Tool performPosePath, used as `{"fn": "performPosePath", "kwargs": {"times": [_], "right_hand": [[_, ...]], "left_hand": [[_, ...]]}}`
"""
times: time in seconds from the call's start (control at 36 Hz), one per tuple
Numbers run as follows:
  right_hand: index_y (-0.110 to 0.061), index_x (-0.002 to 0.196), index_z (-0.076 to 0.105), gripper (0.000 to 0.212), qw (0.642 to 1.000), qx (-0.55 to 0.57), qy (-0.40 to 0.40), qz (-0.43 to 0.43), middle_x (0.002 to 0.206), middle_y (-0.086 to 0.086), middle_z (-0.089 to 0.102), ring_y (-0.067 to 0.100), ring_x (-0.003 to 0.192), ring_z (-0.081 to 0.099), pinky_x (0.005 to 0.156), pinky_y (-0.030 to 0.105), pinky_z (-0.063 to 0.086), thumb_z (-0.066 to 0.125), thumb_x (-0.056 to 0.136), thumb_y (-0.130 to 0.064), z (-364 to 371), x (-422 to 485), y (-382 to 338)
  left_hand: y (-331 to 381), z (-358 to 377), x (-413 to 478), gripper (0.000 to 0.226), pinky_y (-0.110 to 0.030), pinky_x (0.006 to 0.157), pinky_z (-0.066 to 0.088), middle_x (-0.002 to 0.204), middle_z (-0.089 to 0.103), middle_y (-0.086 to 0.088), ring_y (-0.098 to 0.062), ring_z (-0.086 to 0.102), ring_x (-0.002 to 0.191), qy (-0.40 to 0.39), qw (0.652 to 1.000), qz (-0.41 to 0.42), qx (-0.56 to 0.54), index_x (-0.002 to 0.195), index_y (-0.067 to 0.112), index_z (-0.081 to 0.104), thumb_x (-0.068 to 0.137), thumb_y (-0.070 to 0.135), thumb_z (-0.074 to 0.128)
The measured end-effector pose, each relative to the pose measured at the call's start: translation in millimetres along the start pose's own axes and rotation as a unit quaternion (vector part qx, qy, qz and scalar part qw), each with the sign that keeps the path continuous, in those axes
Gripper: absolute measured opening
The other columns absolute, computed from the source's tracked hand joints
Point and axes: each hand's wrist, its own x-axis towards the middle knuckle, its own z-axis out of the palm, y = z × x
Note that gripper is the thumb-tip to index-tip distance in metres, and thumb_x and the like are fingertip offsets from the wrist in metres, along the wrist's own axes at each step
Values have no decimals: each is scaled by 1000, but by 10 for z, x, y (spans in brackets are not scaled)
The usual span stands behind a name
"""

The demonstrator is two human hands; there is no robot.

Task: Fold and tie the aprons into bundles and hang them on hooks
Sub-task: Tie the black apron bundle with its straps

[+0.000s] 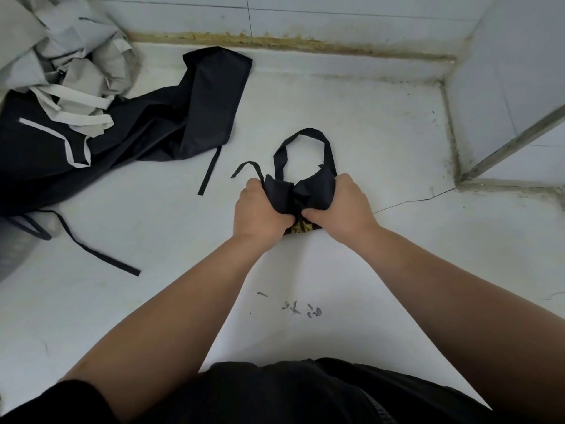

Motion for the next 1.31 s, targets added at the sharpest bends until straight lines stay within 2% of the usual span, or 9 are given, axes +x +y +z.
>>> {"fn": "performPosePath", "kwargs": {"times": [0.28, 0.42, 0.5, 0.72, 0.86, 1.0, 1.17, 1.25, 1.31], "right_hand": [[-3, 114, 44, 54, 999, -39, -19, -25, 113, 11, 52, 25, 100, 53, 73, 26, 37, 78, 76, -22, 26, -40, 86], [-4, 115, 45, 70, 998, 20, -44, 34, 110, 5, 55, 20, 99, 56, 76, 29, 45, 86, 65, -29, 20, -38, 130], [-3, 115, 45, 71, 999, -23, -43, 15, 112, 8, 54, 24, 102, 56, 79, 34, 48, 86, 64, -29, 58, -20, 114], [-2, 112, 43, 53, 997, -72, -13, -16, 111, 12, 51, 27, 96, 53, 69, 28, 36, 76, 75, -22, 79, 16, 17], [-2, 104, 51, 35, 998, -40, 1, -49, 98, 11, 58, 27, 87, 57, 69, 32, 44, 65, 84, -27, 5, 22, -50], [-3, 96, 52, 19, 995, -59, -39, -77, 93, 12, 59, 29, 85, 57, 67, 34, 42, 59, 87, -18, -98, -33, -191], [-12, 104, 65, 24, 977, 171, -121, -37, 86, 7, 64, 17, 66, 58, 70, 40, 55, 45, 92, -5, -131, -143, -290], [-14, 125, 59, 32, 987, 124, -82, -67, 112, 7, 66, 16, 87, 60, 87, 35, 51, 39, 100, -9, -104, -152, -281], [-14, 134, 50, 36, 990, 80, -63, -97, 104, -3, 65, 16, 104, 60, 92, 28, 47, 38, 100, -9, -89, -145, -256]], "left_hand": [[-54, -38, 30, 47, -25, 53, 37, 95, 52, -4, -21, 50, 83, -19, 999, 15, 21, 98, 10, 39, 71, 15, 78], [-95, -102, 17, 50, -43, 74, 56, 98, 58, -4, -24, 60, 92, -47, 997, 7, -56, 106, 10, 48, 70, 18, 80], [-86, -103, -6, 47, -35, 64, 55, 93, 59, 2, -18, 61, 84, -50, 993, 3, -104, 104, 13, 49, 70, 18, 81], [-56, -64, -55, 33, -21, 69, 50, 85, 60, 13, -7, 59, 80, 10, 991, 54, -120, 95, 20, 51, 77, 26, 77], [-53, -97, -89, 19, -43, 72, 58, 75, 63, 11, -10, 63, 73, 8, 973, 52, -225, 86, 19, 60, 84, 35, 70], [-15, -82, -140, 7, -23, 69, 52, 71, 65, 11, -4, 60, 68, -14, 961, 87, -261, 83, 16, 65, 89, 21, 66], [-99, -124, -77, 14, -28, 71, 54, 72, 66, 4, -10, 61, 67, 25, 965, 70, -251, 75, 22, 62, 86, 19, 70], [-136, -97, -97, 14, -25, 69, 52, 71, 66, 4, -9, 59, 64, 33, 971, 64, -229, 75, 21, 62, 86, 21, 70], [-134, -65, -120, 18, -14, 65, 48, 71, 64, 7, -6, 57, 63, 52, 975, 71, -205, 73, 24, 59, 86, 22, 70]]}}
